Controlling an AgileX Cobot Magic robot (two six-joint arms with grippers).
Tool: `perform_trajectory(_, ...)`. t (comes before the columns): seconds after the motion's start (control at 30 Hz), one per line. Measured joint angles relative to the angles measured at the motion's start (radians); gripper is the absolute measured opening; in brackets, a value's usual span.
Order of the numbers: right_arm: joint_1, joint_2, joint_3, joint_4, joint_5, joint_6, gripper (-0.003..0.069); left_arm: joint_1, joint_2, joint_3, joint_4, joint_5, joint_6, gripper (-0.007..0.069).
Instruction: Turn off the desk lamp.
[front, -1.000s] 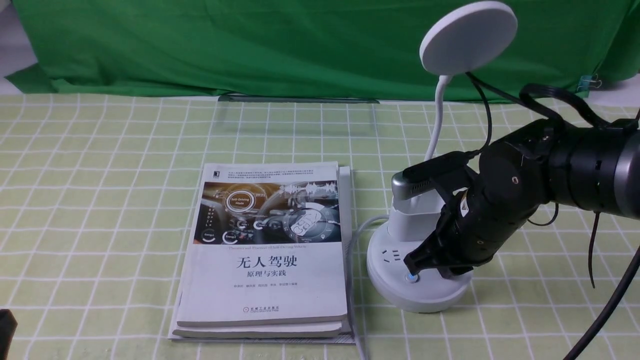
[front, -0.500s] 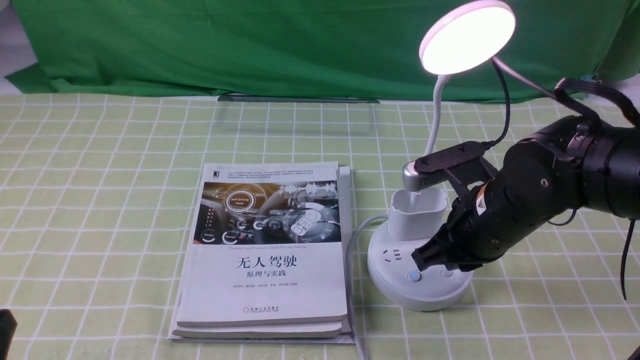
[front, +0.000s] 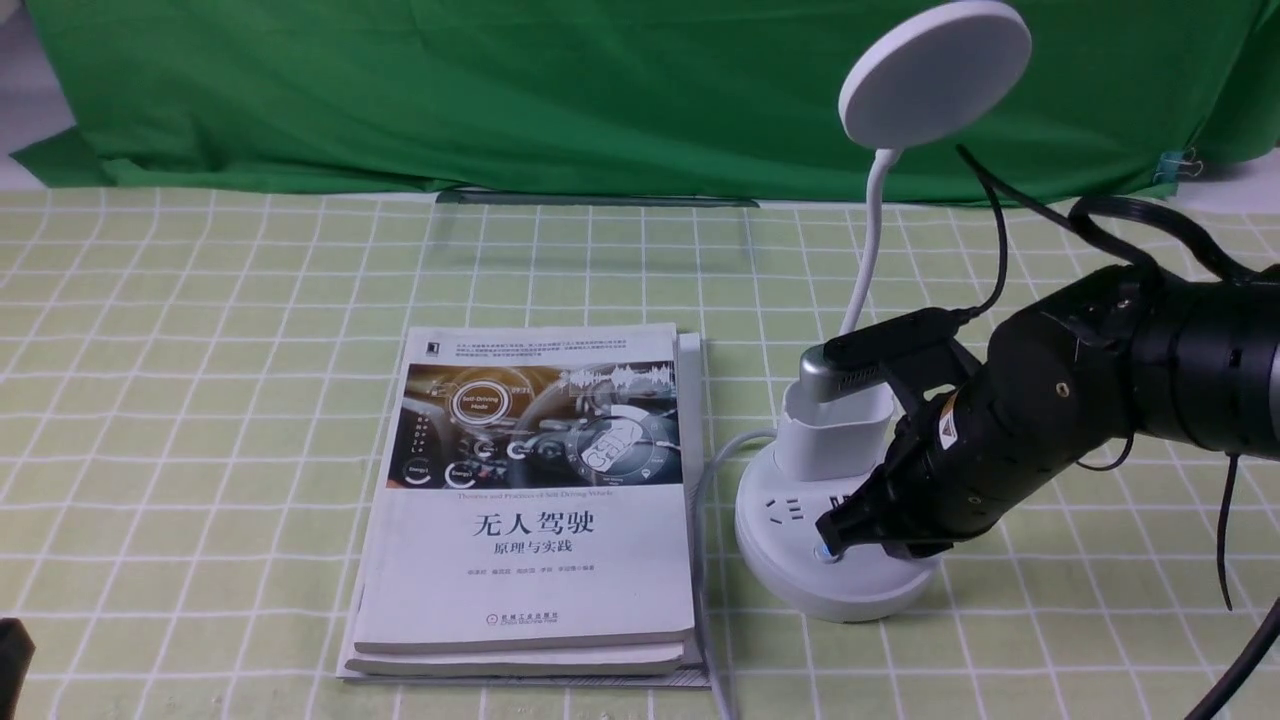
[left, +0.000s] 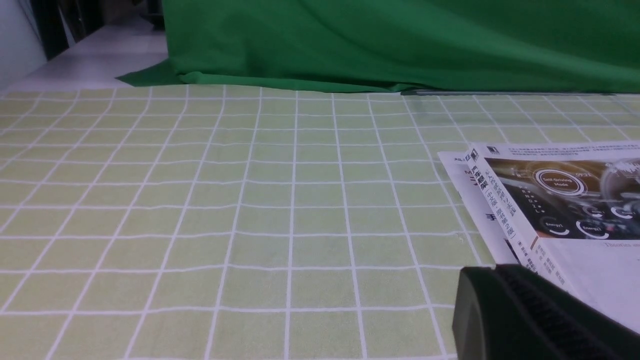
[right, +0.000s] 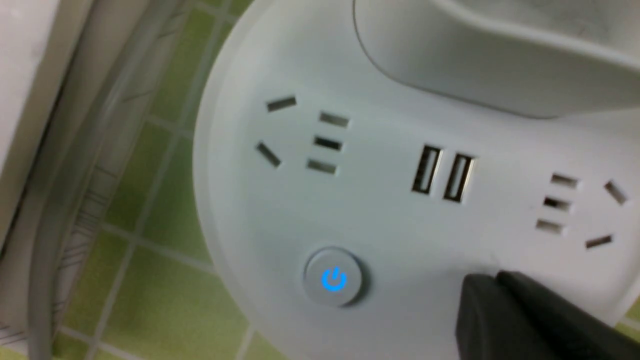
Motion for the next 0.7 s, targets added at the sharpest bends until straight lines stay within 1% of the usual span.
perform_trajectory(0.33, 0.0, -0.081, 0.007, 0.001, 0.005, 0.0, 0.0028, 0.0, 0.0, 0.0, 0.0, 0.0, 0.0, 0.0001)
perform_trajectory(0.7, 0.0, -0.064, 0.007, 0.002, -0.01, 0.0, 0.0027, 0.0, 0.0, 0.0, 0.0, 0.0, 0.0, 0.0001)
